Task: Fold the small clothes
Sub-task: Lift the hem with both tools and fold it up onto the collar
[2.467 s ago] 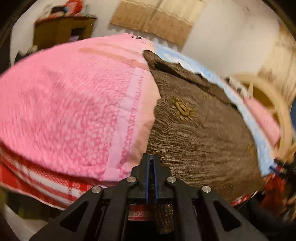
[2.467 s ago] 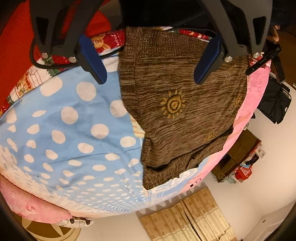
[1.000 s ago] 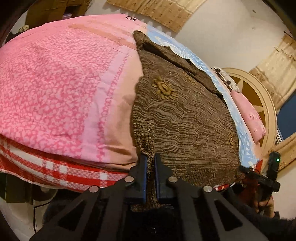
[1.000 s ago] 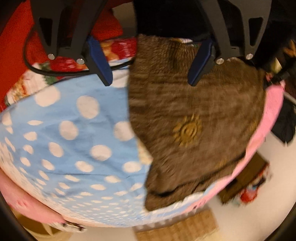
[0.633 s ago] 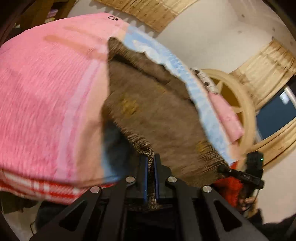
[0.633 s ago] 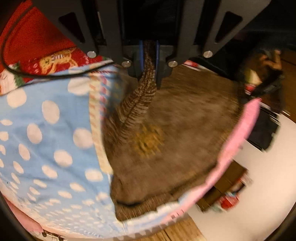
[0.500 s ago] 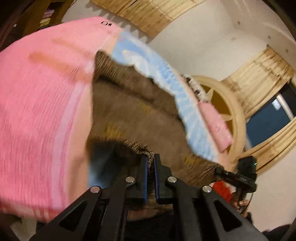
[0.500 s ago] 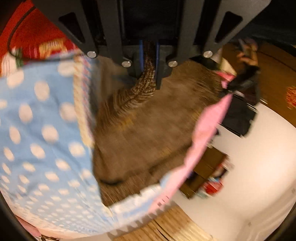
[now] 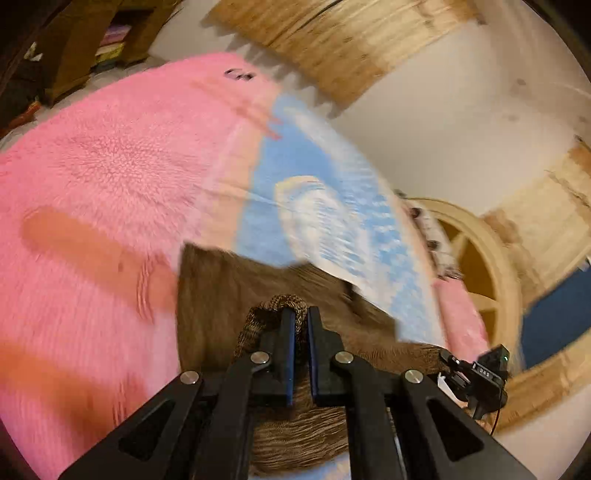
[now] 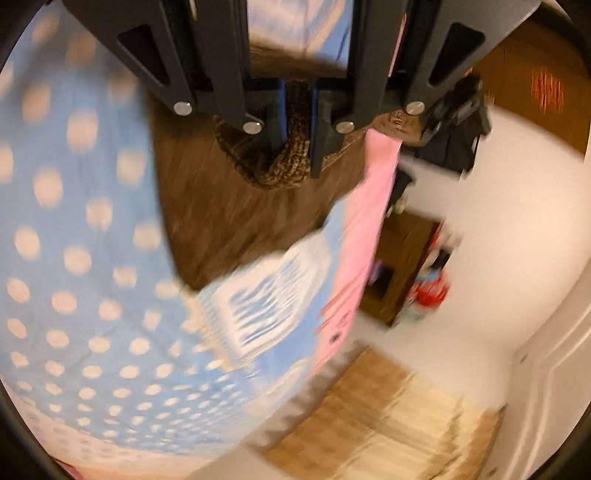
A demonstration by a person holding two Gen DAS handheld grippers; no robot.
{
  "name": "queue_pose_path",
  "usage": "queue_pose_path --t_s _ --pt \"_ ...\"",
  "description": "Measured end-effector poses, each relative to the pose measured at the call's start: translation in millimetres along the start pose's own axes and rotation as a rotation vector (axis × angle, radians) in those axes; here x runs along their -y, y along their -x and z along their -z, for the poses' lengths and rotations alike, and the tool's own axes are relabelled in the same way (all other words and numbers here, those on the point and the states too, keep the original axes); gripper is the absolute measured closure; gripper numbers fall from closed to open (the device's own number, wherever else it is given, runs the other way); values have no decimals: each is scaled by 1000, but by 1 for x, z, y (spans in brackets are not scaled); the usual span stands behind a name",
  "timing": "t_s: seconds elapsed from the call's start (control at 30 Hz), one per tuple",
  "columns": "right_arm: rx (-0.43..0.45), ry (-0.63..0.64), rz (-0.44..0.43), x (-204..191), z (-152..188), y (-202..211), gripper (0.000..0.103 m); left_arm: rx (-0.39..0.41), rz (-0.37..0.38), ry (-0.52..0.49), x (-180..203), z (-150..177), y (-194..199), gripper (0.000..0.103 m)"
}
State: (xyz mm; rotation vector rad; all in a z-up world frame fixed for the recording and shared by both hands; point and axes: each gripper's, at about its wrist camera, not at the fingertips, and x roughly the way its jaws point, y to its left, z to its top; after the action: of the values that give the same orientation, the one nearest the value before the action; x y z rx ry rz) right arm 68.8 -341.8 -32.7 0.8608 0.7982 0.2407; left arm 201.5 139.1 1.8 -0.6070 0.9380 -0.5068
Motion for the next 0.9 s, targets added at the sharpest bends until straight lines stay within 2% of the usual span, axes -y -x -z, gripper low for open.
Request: queue_pose_path --t_s 0.1,0.2,0.23,0.3,0.37,0.4,0.47,0.5,0.57,0.63,0.7,0.83,0.9 --pt "30 -32 65 32 -21 -49 85 12 -93 -11 -22 -28 -41 98" --pt "0 -86 114 52 -25 -77 52 -37 -76 48 -47 -44 -60 98" --pt "17 -97 66 53 -24 -75 45 -37 -73 71 -53 -48 -59 98" --pt "56 -82 45 49 -27 -65 36 9 -86 39 -54 -53 -44 98" --pt "149 -47 87 37 -27 -42 35 47 -100 -27 -45 -45 -25 98" --pt "204 19 112 22 -22 -26 35 51 -83 -65 -37 -41 -17 98" --pt "214 138 152 -4 -10 -18 35 33 -44 -138 -19 -24 -12 98" --pt "183 221 176 -23 4 -19 35 12 -31 -179 -10 -11 -12 98" --pt "98 317 173 -43 27 -34 41 -23 -15 -222 4 16 -13 97" --pt "-24 419 173 -67 59 -61 52 -38 -5 -201 7 42 -16 97" --pt "-108 469 189 -81 84 -89 53 -32 -28 -178 3 58 -18 97" --pt "-206 523 257 -85 104 -134 58 -72 -48 -151 -3 88 -25 97" --pt "-191 600 309 -94 96 -150 59 -103 -88 -177 -7 99 -31 97"
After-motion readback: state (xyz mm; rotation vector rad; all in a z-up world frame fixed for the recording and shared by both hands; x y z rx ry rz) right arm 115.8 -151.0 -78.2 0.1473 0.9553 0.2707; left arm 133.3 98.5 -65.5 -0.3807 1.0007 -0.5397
